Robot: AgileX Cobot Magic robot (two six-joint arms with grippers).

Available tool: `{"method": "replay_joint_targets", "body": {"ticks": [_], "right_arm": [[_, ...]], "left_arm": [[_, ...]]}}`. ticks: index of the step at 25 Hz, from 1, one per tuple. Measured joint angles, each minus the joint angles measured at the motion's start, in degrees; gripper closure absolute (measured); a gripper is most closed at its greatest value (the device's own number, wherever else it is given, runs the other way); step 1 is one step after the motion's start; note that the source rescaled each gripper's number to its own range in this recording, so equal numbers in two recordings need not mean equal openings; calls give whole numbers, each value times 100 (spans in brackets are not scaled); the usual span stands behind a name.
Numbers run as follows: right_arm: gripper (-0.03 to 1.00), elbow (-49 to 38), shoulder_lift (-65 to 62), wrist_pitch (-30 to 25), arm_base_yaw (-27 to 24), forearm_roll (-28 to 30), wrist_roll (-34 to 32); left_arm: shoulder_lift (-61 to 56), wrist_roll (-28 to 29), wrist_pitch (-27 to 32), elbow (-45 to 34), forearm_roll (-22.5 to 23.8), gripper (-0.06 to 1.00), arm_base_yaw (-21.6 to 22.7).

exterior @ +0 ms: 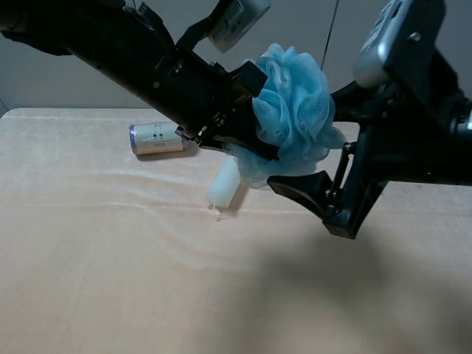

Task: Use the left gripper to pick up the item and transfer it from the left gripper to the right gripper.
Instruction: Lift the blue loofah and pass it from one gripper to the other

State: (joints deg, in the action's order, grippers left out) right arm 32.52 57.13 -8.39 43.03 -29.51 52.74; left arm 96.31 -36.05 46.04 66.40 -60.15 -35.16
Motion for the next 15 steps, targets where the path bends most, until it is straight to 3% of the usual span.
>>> {"method": "replay_joint_targets", "body": {"ticks": [8,13,15], "right_arm": [[-3,0,875,893,138,31,42],[-2,0,1046,1022,138,55,42],[18,0,1046,1046,138,54,42]], "left_arm": [[17,-174,143,0,-296,88,0],[17,-237,252,0,-421,90,0],[17,-237,290,0,-433,90,0]]}}
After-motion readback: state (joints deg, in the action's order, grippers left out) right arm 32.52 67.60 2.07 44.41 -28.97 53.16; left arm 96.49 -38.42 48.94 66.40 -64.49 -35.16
